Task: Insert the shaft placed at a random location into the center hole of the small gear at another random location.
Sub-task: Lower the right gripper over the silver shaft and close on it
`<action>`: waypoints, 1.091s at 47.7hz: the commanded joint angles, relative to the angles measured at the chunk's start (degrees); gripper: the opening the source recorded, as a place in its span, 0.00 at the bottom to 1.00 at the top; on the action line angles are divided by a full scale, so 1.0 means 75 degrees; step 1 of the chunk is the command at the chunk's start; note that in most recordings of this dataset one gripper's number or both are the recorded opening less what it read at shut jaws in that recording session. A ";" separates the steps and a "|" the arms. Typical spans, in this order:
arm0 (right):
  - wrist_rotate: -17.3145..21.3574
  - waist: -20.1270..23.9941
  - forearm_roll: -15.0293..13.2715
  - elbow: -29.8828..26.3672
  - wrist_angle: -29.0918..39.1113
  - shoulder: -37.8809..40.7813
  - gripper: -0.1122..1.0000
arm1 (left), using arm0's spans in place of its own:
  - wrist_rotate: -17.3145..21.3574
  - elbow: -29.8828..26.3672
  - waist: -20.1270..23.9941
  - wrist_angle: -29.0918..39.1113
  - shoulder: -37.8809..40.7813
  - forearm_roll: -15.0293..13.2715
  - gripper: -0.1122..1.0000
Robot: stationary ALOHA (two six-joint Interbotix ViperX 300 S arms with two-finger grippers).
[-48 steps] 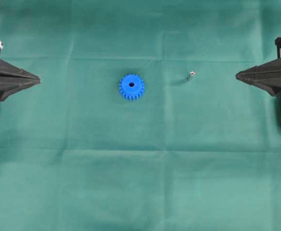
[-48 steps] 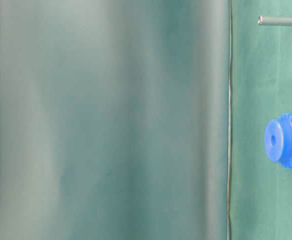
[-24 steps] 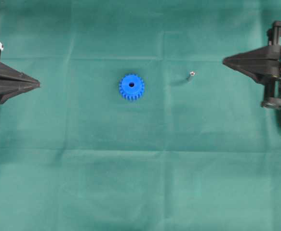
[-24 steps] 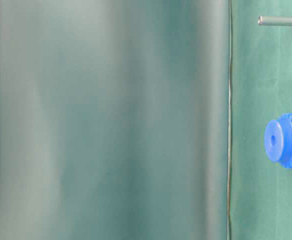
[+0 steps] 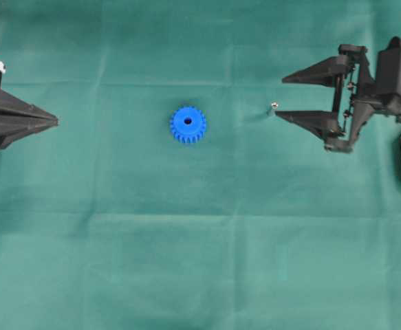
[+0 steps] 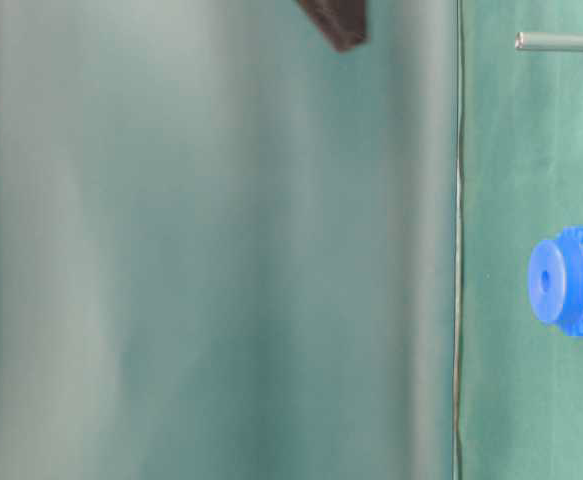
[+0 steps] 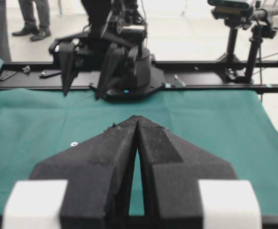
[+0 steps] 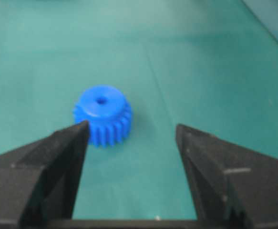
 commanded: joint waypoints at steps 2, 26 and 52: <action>-0.0117 -0.0211 0.0152 -0.0070 -0.0492 0.0715 0.80 | 0.0000 -0.0129 -0.0023 -0.0047 0.0059 0.0023 0.10; -0.0082 -0.0258 0.0598 -0.0141 -0.1078 0.2449 0.80 | 0.0000 -0.0129 -0.0023 0.0000 0.0059 0.0023 0.10; -0.0105 -0.0258 0.0680 -0.0082 -0.0938 0.2566 0.34 | -0.0035 -0.0129 -0.0023 0.0047 0.0047 0.0012 0.10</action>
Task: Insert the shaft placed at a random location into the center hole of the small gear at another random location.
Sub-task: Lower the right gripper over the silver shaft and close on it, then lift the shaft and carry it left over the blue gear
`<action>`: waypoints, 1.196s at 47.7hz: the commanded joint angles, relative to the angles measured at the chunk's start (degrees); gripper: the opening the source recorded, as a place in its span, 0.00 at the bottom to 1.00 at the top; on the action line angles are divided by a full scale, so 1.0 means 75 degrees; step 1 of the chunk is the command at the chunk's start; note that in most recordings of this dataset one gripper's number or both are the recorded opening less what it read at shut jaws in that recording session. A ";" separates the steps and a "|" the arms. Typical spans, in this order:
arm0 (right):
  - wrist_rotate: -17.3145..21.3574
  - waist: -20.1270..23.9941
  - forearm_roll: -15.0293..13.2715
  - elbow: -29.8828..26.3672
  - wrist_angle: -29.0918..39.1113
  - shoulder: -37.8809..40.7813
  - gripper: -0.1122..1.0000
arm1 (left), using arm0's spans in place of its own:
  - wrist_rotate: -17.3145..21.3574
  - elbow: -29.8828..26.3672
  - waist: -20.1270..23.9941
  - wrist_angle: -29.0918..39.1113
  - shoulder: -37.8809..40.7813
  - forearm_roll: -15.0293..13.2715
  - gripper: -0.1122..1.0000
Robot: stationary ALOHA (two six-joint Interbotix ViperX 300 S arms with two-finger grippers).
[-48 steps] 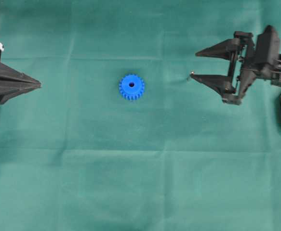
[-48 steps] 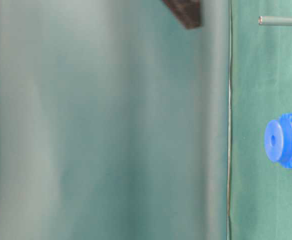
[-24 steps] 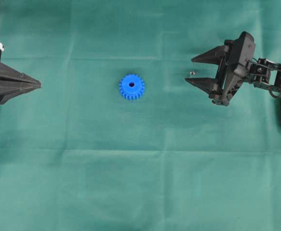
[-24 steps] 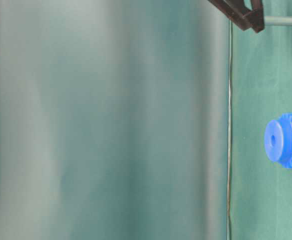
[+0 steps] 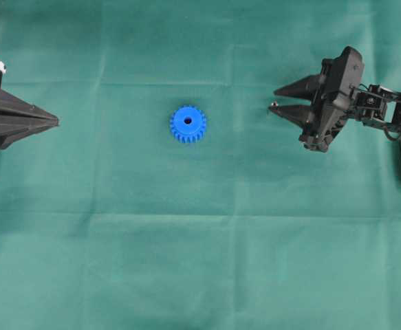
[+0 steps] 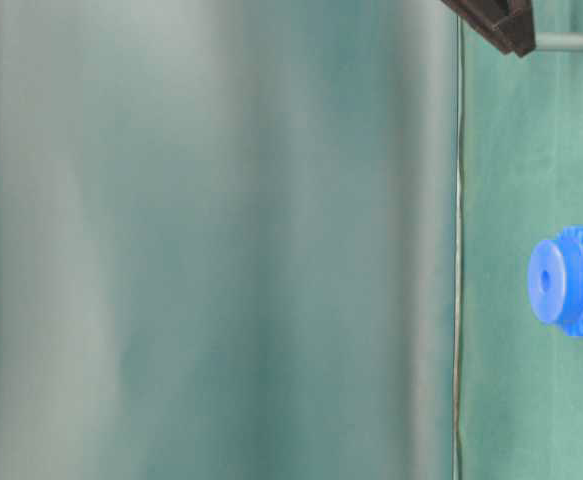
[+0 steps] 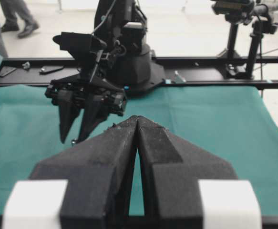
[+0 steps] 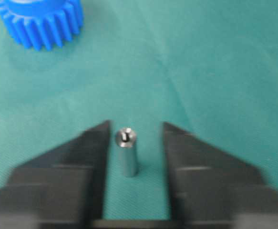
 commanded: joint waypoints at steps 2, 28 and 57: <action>-0.0105 -0.0023 0.0000 -0.0094 0.0047 -0.0047 0.26 | -0.0012 -0.0129 -0.0012 -0.0047 0.0035 0.0023 0.10; -0.0070 -0.0023 0.0000 -0.0633 0.1863 -0.1535 0.22 | -0.0047 -0.0141 -0.0023 0.0035 -0.0012 0.0023 0.10; -0.0082 0.0012 -0.0012 -0.0961 0.2719 -0.2098 0.22 | -0.0082 -0.0141 -0.0023 0.0035 0.0012 0.0023 0.10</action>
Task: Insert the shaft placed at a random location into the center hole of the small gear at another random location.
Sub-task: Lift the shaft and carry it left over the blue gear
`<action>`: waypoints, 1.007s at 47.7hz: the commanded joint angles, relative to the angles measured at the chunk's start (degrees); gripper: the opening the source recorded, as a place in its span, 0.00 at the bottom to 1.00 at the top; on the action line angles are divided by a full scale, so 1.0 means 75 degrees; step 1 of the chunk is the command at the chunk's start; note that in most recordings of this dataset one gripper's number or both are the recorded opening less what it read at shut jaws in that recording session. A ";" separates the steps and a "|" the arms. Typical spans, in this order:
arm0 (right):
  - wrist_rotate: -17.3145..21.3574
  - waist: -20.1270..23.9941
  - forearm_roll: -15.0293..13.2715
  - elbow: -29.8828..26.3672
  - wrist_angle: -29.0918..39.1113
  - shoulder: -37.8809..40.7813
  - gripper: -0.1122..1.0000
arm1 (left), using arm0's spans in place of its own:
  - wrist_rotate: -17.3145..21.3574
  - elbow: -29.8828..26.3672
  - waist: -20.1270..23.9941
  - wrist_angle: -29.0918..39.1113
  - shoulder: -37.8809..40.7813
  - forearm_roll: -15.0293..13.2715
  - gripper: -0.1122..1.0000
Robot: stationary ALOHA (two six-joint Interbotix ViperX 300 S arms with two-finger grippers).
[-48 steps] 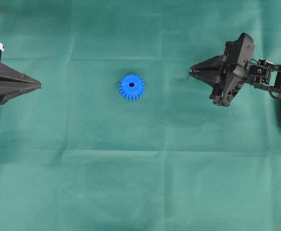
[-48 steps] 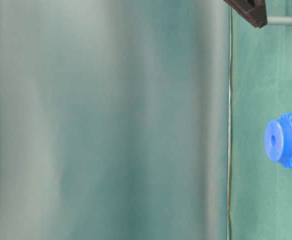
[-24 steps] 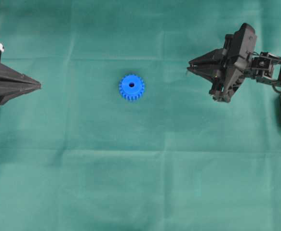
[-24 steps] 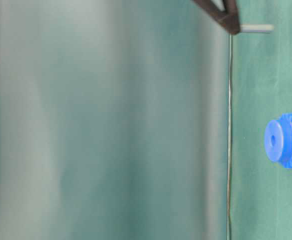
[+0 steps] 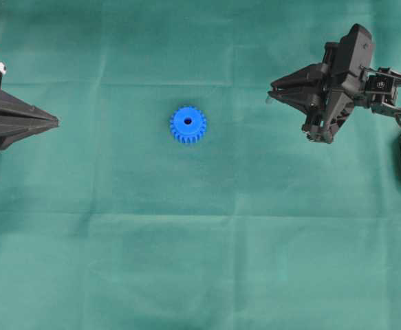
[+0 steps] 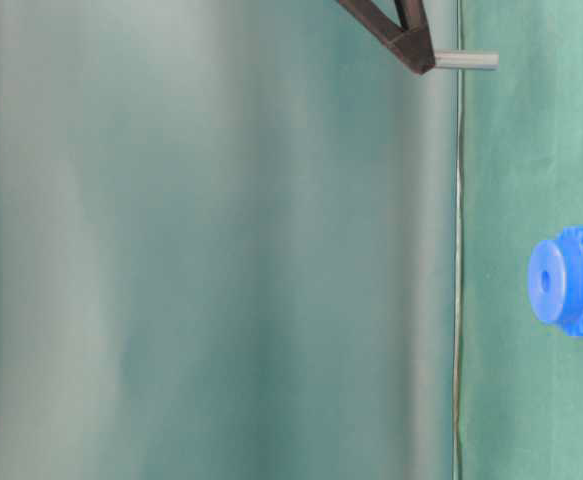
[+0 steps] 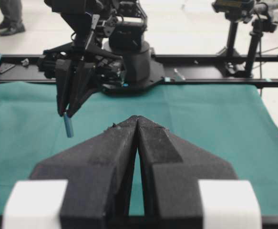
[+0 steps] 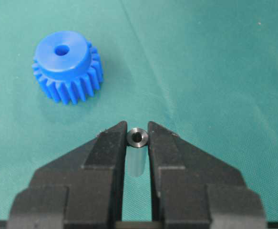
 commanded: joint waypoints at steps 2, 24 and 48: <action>-0.0070 0.0023 0.0000 -0.0305 0.0000 0.0082 0.22 | 0.0000 -0.0141 -0.0023 -0.0035 0.0035 0.0023 0.10; -0.0094 0.0656 -0.0012 -0.2191 0.0047 0.1699 0.22 | 0.0000 -0.0129 -0.0023 -0.0035 0.0094 0.0023 0.10; -0.0105 0.0914 -0.0023 -0.3645 0.0434 0.2707 0.22 | -0.0012 -0.0129 -0.0023 -0.0035 0.0094 0.0023 0.10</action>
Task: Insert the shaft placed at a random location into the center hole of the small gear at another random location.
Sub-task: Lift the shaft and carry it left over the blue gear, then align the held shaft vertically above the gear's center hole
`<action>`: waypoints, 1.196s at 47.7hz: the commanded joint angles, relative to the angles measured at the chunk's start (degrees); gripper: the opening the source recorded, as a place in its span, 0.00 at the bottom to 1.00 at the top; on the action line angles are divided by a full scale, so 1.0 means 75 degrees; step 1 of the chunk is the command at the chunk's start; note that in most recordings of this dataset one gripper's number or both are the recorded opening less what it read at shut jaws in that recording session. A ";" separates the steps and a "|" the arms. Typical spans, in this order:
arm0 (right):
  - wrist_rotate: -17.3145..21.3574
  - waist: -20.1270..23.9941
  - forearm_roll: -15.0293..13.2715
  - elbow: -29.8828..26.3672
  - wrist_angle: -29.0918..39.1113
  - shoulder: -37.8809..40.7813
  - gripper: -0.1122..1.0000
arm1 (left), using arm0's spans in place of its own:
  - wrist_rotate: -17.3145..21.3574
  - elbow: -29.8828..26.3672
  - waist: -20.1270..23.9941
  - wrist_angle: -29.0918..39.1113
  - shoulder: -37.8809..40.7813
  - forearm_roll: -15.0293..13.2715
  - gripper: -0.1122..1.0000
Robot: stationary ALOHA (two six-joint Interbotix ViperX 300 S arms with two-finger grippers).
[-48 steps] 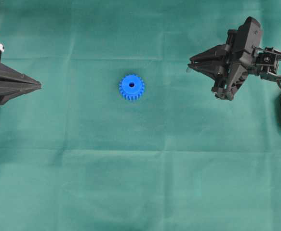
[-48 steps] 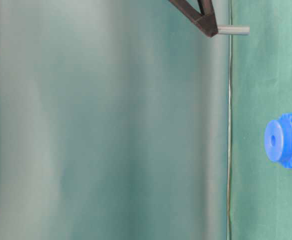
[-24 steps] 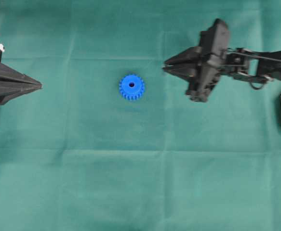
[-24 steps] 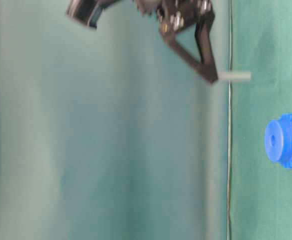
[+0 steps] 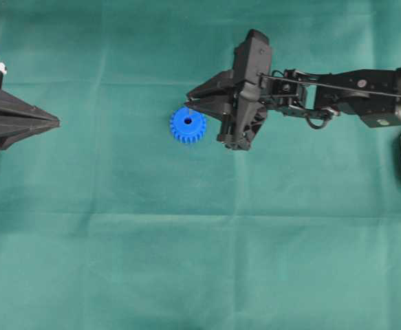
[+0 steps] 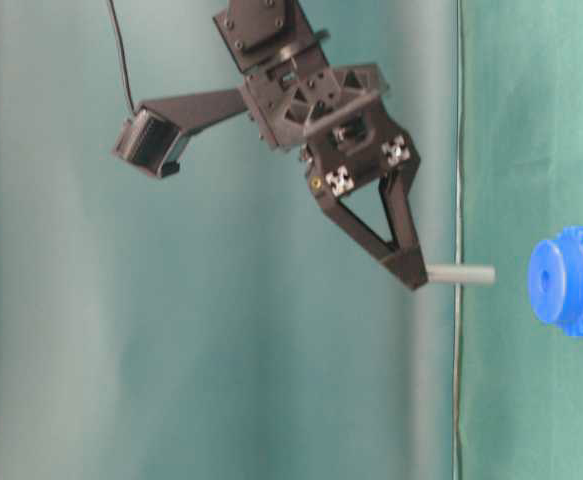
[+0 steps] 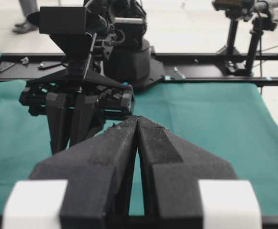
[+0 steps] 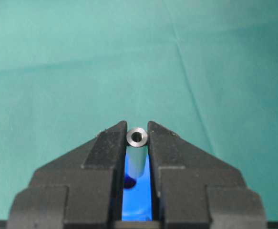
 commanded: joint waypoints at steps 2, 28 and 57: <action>-0.0105 0.0023 -0.0012 -0.0281 0.0012 -0.0035 0.22 | -0.0012 -0.0117 -0.0023 -0.0035 0.0059 0.0000 0.10; -0.0082 0.0023 0.0000 -0.0305 -0.0023 0.0305 0.22 | -0.0012 -0.0129 -0.0023 -0.0035 0.0059 0.0012 0.10; -0.0070 0.0023 0.0023 -0.0316 -0.0117 0.0457 0.22 | -0.0012 -0.0129 -0.0023 -0.0035 0.0059 0.0012 0.10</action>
